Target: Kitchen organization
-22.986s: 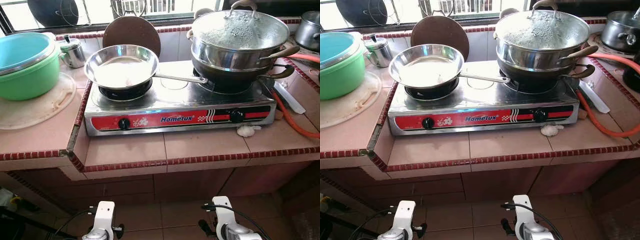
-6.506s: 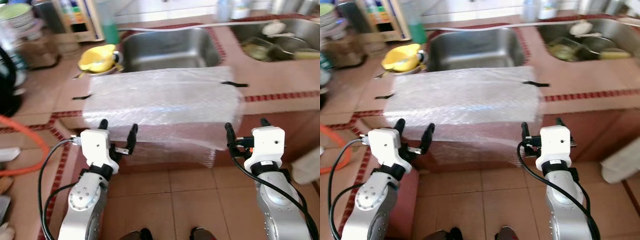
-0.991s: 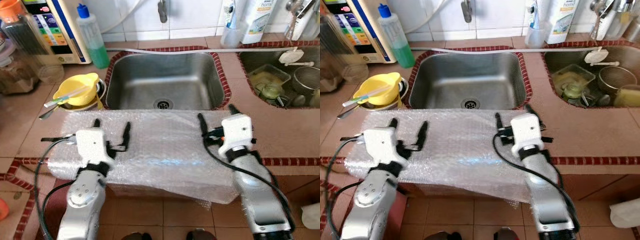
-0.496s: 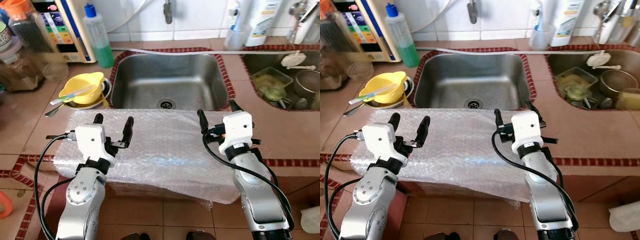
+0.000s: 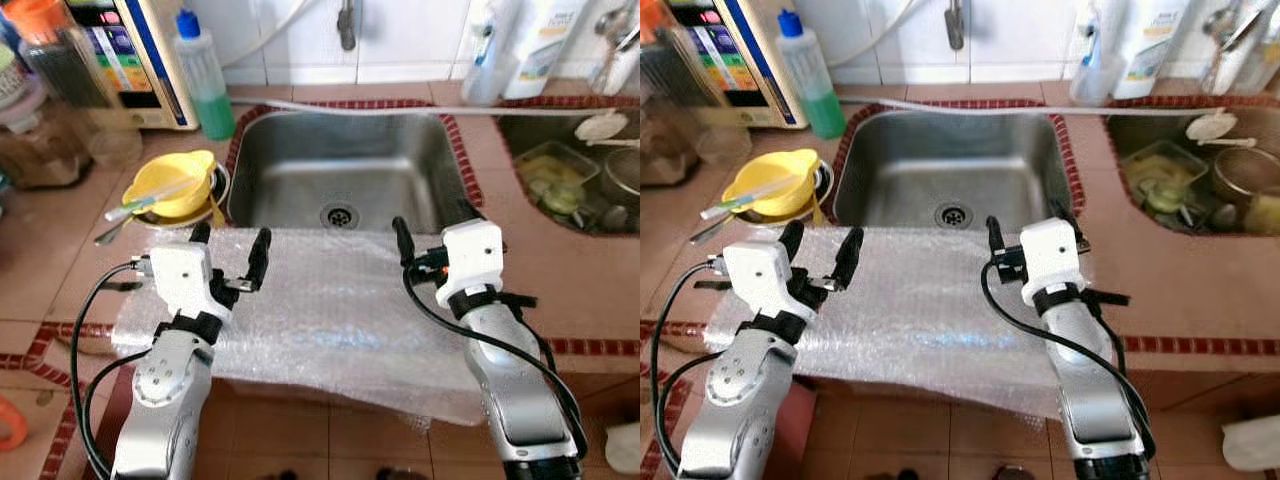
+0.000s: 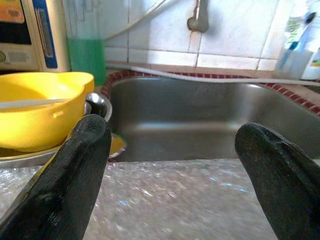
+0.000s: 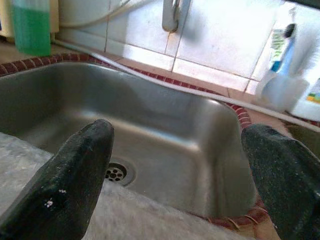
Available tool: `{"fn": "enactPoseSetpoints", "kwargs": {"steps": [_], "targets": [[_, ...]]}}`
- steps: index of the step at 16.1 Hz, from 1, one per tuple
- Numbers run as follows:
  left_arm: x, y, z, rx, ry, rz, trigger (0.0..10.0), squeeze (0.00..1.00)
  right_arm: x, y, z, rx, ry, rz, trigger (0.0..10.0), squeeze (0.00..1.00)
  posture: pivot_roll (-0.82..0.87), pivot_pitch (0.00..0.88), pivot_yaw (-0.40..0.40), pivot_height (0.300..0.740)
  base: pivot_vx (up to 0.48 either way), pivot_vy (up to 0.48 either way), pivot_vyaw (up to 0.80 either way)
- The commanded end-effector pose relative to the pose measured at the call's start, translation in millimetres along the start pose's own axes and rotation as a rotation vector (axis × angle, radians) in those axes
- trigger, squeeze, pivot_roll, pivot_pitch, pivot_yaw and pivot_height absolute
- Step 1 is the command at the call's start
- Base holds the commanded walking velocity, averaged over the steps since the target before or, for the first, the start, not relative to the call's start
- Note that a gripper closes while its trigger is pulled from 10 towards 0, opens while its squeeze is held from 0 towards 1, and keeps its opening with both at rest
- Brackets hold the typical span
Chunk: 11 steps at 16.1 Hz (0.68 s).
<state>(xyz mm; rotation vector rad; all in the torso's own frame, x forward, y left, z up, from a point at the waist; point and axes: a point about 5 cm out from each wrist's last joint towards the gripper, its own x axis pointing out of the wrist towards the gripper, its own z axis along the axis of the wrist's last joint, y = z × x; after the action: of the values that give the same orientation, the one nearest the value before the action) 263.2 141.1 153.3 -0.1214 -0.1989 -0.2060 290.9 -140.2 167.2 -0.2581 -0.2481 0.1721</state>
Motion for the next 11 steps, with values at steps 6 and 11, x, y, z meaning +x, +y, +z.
{"fn": "enactPoseSetpoints", "kwargs": {"steps": [6, 11], "targets": [[-0.1, -2.6, 0.4, 0.005, 0.004, -0.026, 10.0, 0.00, -0.3, -0.1, 4.6, -0.021, -0.027, -0.001, 10.0, 0.00, -0.18, 0.172, 0.074, 0.740, 0.285, 0.000, 0.00], [-0.3, -3.3, 1.7, -0.013, -0.008, -0.020, 10.0, 0.00, -0.4, 1.2, 4.8, -0.028, -0.033, 0.000, 10.0, 0.00, -0.18, 0.171, 0.076, 0.740, 0.058, 0.000, 0.00]]}}
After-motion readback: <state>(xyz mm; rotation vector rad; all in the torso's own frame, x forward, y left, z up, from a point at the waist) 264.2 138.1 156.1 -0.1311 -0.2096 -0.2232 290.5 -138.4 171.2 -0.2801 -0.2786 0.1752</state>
